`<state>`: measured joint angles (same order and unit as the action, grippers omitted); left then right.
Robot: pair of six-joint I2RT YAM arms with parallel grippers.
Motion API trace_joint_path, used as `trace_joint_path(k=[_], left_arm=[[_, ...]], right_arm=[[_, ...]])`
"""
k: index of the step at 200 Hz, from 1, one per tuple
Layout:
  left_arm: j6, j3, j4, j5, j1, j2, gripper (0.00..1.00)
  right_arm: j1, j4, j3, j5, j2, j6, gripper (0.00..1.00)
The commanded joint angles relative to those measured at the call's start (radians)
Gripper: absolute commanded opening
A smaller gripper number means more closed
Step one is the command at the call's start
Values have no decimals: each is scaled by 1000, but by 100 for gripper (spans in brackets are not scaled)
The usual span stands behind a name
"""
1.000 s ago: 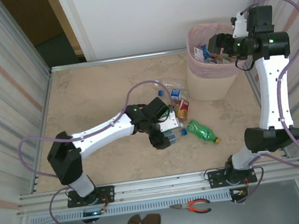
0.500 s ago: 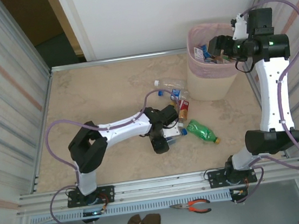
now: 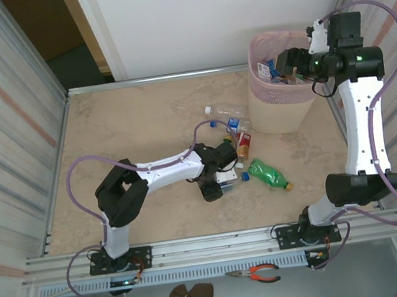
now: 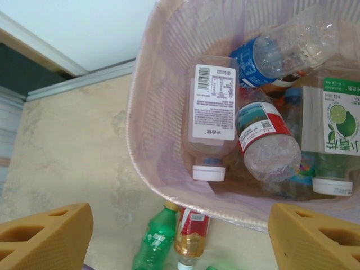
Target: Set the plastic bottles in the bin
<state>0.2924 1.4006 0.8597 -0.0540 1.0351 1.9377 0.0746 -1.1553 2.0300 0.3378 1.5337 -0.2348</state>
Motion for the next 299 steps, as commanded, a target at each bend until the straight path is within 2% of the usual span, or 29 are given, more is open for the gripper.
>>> trace_joint_path(k=[1,89,117,142,204,248,269,299], left_arm=[[3,-6,15,8,-6,14,57],[18,-31,-31,82,-6,-86,45],[14,-54,-87,166,-28,-170,44],[-22,-93,-178,286,-73,-266,43],[-191,-246,-516,598,-252,-530,40],[-403,-371,-869,816,-391,-670,39],[-508,-401,-1020,895,-426,-701,39],[-582,-394,-1156,969,-439,-728,39]], right_arm=[[10,9,-8,11,-35,-1,80],[15,20,-15,4,-52,-5,79],[15,35,-17,10,-68,-6,79],[16,71,-39,30,-95,-8,78],[14,341,-237,135,-257,-20,76],[1,643,-418,310,-397,-60,78],[-18,773,-478,409,-445,-70,79],[-75,844,-499,527,-471,-69,83]])
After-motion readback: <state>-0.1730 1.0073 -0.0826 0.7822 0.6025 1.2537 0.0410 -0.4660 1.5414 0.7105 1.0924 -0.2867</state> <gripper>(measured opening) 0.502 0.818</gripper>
